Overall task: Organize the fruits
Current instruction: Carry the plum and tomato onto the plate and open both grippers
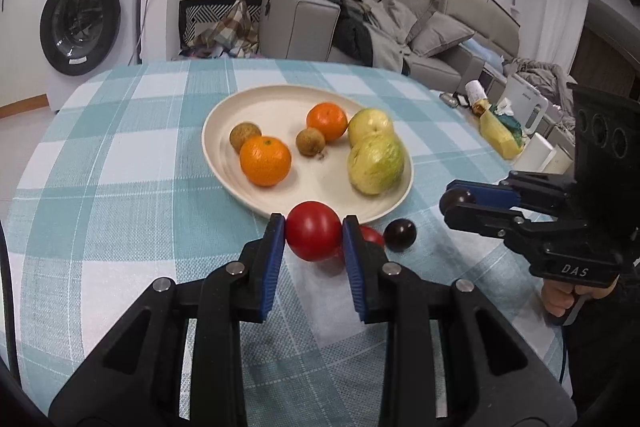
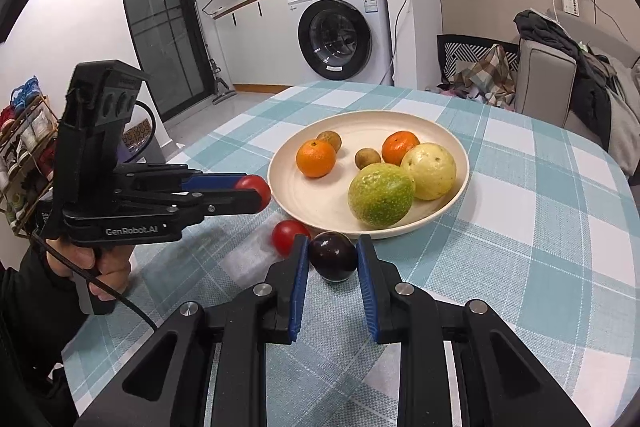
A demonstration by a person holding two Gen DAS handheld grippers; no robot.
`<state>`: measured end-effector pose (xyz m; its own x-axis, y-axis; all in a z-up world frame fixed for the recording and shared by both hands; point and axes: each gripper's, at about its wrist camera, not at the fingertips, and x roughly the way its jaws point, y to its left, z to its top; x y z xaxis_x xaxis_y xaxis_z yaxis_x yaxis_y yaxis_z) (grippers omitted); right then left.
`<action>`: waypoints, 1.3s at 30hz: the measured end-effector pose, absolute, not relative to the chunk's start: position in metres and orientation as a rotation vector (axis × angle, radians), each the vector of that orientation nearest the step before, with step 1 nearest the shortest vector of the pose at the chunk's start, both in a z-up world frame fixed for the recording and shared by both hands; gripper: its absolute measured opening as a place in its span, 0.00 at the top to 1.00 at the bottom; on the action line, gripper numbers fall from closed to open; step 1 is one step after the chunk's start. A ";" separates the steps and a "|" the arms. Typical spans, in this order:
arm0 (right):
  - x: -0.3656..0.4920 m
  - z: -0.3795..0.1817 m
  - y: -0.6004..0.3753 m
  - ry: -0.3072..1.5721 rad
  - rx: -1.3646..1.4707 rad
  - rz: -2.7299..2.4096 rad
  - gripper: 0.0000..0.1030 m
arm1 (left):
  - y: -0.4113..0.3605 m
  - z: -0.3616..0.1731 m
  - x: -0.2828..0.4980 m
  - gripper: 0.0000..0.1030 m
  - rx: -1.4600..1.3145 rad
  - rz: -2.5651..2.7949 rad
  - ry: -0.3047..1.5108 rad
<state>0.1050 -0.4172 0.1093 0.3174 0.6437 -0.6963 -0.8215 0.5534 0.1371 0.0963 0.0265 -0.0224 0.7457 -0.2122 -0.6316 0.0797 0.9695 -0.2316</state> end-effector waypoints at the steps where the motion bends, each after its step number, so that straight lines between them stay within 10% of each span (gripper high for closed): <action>1: 0.105 0.111 -0.418 0.775 -0.253 0.977 0.76 | 0.026 -0.021 0.096 0.74 -0.195 -0.162 0.705; 39: 0.141 0.104 -0.347 0.716 -0.256 0.868 0.76 | 0.032 -0.027 0.138 0.74 -0.160 -0.052 0.687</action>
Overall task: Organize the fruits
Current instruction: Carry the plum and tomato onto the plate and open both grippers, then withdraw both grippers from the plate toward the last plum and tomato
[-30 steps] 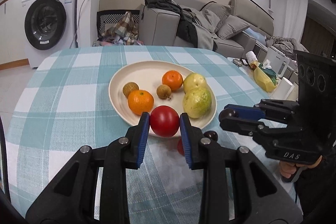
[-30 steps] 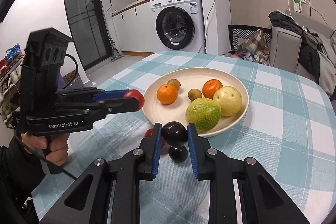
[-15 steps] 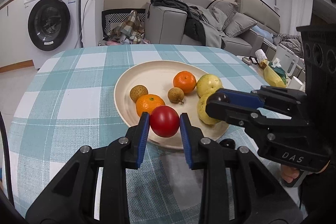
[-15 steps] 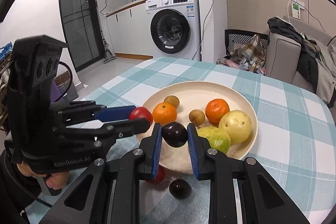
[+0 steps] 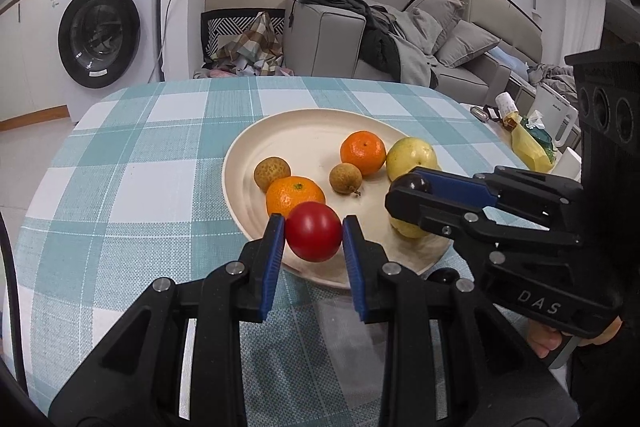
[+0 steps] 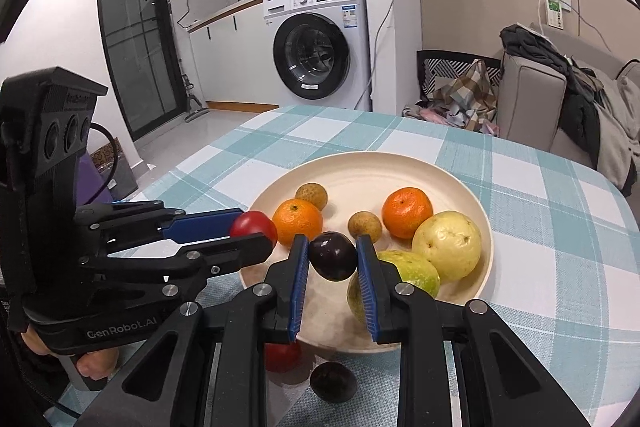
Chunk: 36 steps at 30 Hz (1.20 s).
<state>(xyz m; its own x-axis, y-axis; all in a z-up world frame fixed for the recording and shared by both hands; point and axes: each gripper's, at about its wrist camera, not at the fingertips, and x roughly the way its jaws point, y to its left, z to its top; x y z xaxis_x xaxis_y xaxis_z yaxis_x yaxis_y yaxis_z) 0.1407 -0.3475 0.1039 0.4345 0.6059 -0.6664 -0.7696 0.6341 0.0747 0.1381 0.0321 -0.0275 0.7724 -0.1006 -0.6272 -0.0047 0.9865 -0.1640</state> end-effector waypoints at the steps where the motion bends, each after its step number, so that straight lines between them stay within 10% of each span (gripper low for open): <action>1: 0.142 0.104 -0.348 0.723 -0.246 0.873 0.76 | 0.032 -0.027 0.138 0.74 -0.161 -0.054 0.688; 10: 0.141 0.104 -0.348 0.711 -0.253 0.843 0.76 | 0.032 -0.030 0.140 0.74 -0.164 -0.034 0.708; 15: 0.137 0.109 -0.356 0.677 -0.231 0.828 0.53 | 0.029 -0.027 0.137 0.74 -0.147 -0.033 0.684; 19: 0.136 0.113 -0.362 0.661 -0.243 0.804 0.45 | 0.028 -0.027 0.135 0.51 -0.149 -0.031 0.690; 21: 0.136 0.114 -0.368 0.669 -0.234 0.791 0.20 | 0.029 -0.026 0.131 0.34 -0.158 -0.026 0.695; 26: 0.134 0.119 -0.384 0.676 -0.209 0.756 0.00 | 0.033 -0.023 0.119 0.01 -0.172 -0.002 0.698; 36: 0.129 0.100 -0.402 0.803 -0.255 0.743 0.00 | 0.020 -0.022 0.093 0.01 -0.134 -0.005 0.714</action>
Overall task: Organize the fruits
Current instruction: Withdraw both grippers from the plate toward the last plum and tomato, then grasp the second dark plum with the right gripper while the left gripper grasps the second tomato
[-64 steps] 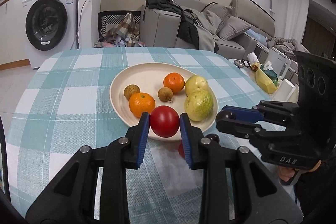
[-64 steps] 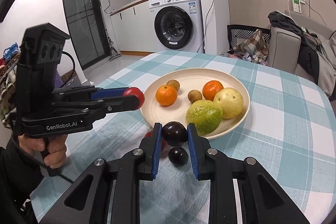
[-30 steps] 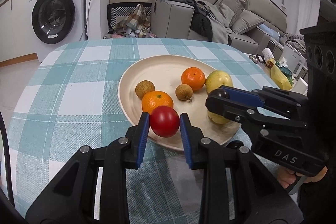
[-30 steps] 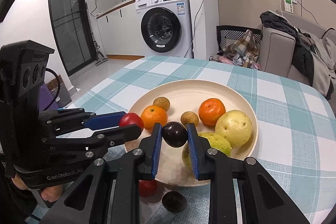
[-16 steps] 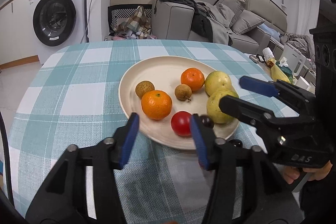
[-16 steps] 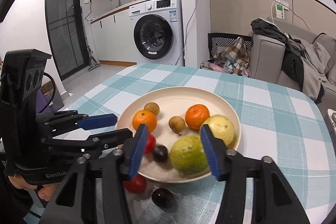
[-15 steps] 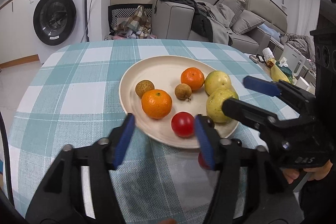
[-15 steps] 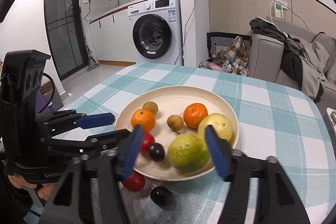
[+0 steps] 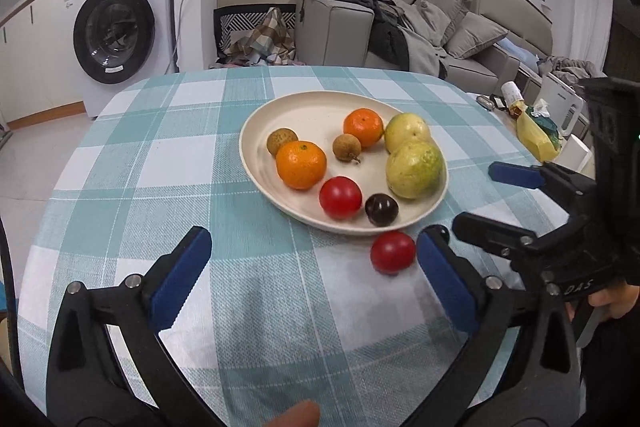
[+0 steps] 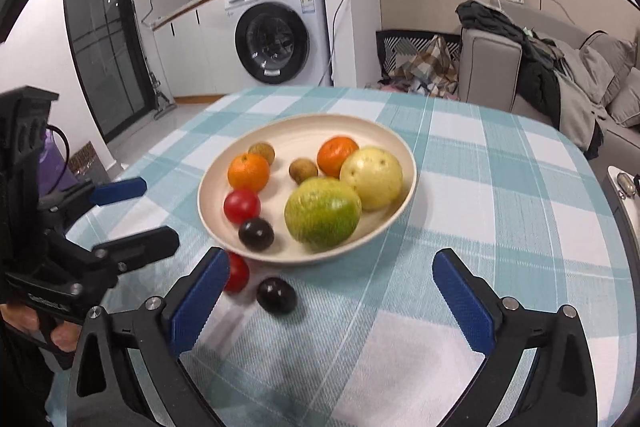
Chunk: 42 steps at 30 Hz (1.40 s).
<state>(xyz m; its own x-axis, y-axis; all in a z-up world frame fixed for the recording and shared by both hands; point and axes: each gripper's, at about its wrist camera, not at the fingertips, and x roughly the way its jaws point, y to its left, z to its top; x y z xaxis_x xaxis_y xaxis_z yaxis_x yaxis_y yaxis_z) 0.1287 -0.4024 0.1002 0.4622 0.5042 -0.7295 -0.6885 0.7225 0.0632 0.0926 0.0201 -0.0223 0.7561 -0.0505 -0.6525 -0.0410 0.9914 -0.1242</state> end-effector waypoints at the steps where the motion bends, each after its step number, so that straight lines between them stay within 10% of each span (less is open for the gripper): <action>1: 0.128 0.098 -0.403 0.815 -0.261 0.749 0.00 | 0.019 -0.022 0.091 0.01 -0.133 -0.009 0.716; 16: 0.120 0.073 -0.392 0.924 -0.396 0.790 0.01 | 0.014 -0.035 0.095 0.01 -0.111 -0.022 0.780; 42: 0.109 0.071 -0.376 0.915 -0.467 0.894 0.75 | 0.018 -0.041 0.102 0.01 -0.125 -0.025 0.810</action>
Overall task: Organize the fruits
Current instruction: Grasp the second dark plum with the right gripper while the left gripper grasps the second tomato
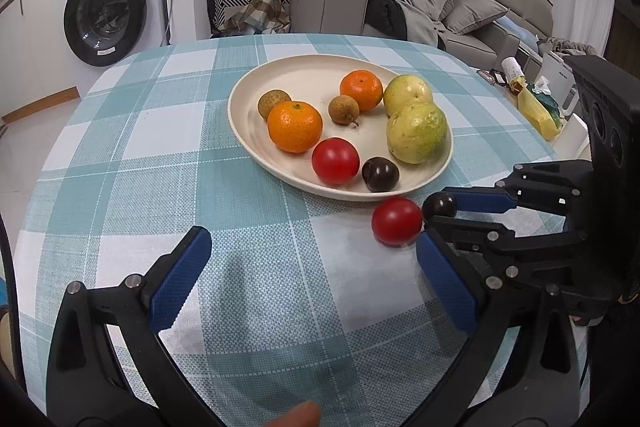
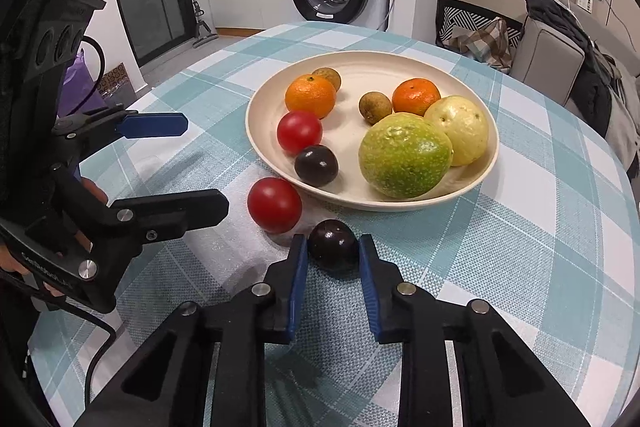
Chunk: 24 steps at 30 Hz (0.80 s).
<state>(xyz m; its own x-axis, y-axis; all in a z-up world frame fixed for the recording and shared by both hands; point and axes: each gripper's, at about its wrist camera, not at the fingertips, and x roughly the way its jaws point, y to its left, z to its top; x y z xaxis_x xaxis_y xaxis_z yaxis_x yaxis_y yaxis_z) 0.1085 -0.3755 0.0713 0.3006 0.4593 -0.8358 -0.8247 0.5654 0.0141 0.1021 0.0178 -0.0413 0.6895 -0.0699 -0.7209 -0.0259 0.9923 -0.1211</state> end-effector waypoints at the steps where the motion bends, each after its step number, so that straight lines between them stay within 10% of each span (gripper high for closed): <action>1: 0.109 0.071 -0.376 0.915 -0.467 0.893 0.75 | 0.018 -0.042 0.102 0.01 -0.124 -0.023 0.812; 16: 0.110 0.093 -0.396 0.841 -0.352 0.883 0.75 | 0.008 -0.048 0.112 0.01 -0.176 -0.071 0.853; 24: 0.117 0.099 -0.404 0.827 -0.309 0.855 0.75 | -0.005 -0.055 0.127 0.25 -0.158 -0.097 0.888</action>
